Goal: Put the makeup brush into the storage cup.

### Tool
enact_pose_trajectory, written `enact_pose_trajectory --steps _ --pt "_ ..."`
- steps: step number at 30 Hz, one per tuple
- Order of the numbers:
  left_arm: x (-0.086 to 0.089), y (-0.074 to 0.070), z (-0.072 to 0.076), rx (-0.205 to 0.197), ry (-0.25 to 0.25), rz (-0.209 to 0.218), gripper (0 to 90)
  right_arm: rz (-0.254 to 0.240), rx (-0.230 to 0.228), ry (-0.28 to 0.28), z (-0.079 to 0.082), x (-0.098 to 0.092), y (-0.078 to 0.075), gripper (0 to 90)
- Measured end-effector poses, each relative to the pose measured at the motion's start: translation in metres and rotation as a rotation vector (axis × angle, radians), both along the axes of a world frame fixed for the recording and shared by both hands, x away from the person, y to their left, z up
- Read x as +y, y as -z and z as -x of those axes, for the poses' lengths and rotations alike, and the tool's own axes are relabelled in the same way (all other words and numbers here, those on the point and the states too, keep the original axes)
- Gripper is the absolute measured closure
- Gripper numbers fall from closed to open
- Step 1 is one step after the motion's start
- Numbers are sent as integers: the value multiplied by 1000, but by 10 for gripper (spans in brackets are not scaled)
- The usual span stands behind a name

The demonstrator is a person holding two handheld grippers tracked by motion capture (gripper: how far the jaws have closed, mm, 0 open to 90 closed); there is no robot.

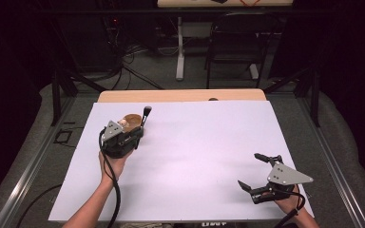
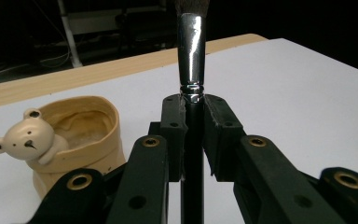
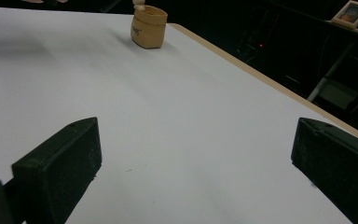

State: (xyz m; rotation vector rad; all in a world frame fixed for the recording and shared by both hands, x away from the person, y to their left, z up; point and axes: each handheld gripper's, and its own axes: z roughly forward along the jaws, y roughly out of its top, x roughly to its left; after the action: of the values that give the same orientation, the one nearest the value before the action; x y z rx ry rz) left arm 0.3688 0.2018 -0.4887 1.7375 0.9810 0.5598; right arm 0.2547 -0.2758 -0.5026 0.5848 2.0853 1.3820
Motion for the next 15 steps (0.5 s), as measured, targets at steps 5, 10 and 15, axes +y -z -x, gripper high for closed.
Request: enact_pose_trajectory --steps 5,10,15 --pt "3 -5 -1 -15 -12 15 788 0 1 0 0 0 0 8" --pt "8 -10 -1 -30 -22 26 788 1 1 0 0 0 0 8" --pt "14 -14 -3 -50 -44 48 788 2 0 0 0 0 0 8"
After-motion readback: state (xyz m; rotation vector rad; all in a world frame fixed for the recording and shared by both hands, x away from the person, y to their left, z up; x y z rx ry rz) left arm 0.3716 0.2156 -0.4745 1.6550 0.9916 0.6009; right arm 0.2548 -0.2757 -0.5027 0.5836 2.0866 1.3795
